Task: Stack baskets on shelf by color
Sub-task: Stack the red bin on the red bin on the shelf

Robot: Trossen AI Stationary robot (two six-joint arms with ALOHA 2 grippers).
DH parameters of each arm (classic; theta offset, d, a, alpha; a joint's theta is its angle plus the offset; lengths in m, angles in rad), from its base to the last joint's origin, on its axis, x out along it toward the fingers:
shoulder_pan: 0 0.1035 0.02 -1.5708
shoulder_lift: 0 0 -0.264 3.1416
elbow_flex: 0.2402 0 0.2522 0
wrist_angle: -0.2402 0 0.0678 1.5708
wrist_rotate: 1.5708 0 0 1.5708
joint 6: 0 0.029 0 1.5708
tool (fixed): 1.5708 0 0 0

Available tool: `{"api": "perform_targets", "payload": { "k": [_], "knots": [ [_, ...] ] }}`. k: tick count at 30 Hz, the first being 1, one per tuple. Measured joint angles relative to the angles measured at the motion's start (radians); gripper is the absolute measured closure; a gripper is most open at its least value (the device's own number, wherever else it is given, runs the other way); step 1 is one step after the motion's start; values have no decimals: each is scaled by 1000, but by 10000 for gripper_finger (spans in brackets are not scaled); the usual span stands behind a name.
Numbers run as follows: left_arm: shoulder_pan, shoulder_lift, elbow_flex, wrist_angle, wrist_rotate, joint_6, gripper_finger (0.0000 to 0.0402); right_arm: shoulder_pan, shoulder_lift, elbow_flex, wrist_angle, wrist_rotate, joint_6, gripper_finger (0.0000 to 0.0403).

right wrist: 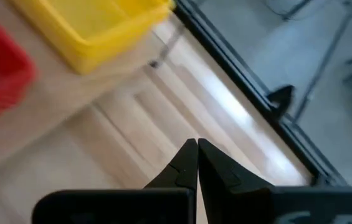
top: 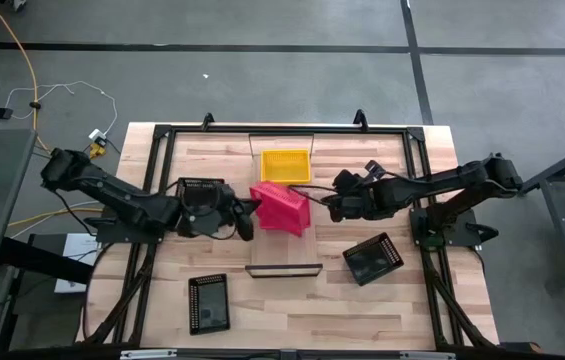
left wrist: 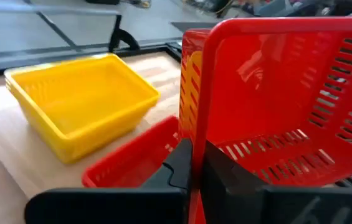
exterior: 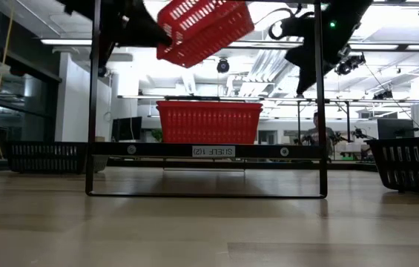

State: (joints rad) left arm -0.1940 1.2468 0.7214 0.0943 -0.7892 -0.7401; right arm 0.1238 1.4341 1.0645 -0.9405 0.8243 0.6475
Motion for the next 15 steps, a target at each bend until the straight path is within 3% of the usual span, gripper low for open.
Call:
{"api": "perform_targets", "payload": {
  "k": [6,11,15],
  "knots": [
    [13,0,89,-136,-63,14,401,5,-24,0,-198,85,165,403],
    [-19,37,57,-176,-147,-178,401,34,-100,0,-346,168,297,403],
    [-16,95,40,-161,-141,-290,401,78,-189,0,-397,208,367,403]
  ]
}}
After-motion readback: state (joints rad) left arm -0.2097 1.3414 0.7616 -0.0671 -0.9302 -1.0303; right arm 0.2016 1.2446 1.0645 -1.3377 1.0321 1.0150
